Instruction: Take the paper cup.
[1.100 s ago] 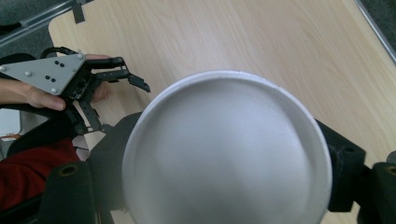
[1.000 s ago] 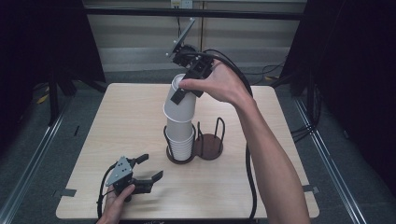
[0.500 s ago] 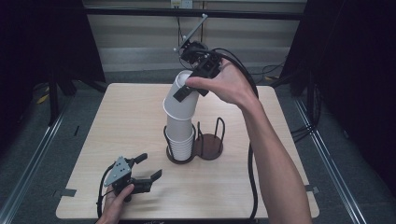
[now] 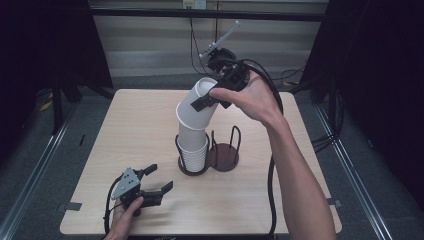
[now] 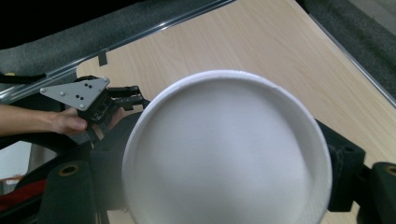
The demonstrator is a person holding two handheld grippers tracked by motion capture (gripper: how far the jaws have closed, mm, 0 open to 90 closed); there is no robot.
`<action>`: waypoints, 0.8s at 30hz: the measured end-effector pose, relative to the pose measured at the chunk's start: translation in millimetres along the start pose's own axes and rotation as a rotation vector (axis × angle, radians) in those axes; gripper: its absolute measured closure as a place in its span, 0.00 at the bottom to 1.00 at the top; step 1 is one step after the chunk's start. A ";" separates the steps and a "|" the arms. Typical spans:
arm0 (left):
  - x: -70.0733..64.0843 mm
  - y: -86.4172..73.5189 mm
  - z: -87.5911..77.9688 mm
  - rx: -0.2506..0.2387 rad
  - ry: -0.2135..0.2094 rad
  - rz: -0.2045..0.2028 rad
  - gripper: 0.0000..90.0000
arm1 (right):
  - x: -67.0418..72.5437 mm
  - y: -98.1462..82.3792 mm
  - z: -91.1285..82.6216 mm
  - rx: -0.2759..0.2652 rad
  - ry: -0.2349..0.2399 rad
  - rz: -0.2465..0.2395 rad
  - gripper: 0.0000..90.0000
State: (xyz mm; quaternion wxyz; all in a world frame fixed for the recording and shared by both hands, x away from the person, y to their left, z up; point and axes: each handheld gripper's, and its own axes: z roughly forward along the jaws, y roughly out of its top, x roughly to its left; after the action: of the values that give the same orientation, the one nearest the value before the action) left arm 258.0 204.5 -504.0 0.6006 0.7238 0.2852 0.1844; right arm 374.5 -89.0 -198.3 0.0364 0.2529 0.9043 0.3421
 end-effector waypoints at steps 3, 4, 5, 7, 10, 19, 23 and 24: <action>-0.2 0.0 -0.1 0.000 0.000 0.001 0.18 | -0.1 -7.3 -2.3 -0.020 0.001 -0.001 0.25; -0.8 0.2 0.1 0.007 0.005 0.015 0.18 | 0.0 -10.2 -3.1 -0.028 0.004 -0.002 0.25; -1.9 0.6 0.2 0.013 0.011 0.023 0.18 | -0.1 -13.7 -3.4 -0.039 0.003 -0.001 0.25; -3.1 0.7 0.8 0.026 -0.018 0.016 0.17 | 0.3 -19.6 -3.4 -0.051 -0.010 -0.004 0.25; -3.4 0.7 0.7 0.026 -0.027 0.016 0.17 | -1.8 -31.2 -5.8 -0.087 0.004 0.007 0.25; -2.5 2.7 1.6 0.047 -0.006 0.013 0.18 | -3.5 -51.8 -17.9 -0.178 0.021 0.016 0.26; -3.4 14.1 -0.2 0.024 -0.069 -0.014 0.17 | 0.0 -61.8 -21.3 -0.221 0.027 0.013 0.26; -3.4 14.1 -0.2 0.024 -0.069 -0.014 0.17 | 0.0 -61.8 -21.3 -0.221 0.027 0.013 0.26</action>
State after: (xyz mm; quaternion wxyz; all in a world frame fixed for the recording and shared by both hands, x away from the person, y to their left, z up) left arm 258.0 200.8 -490.0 0.6028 0.7348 0.2715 0.1518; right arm 342.7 -141.2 -221.4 0.0496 0.2488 0.8596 0.4435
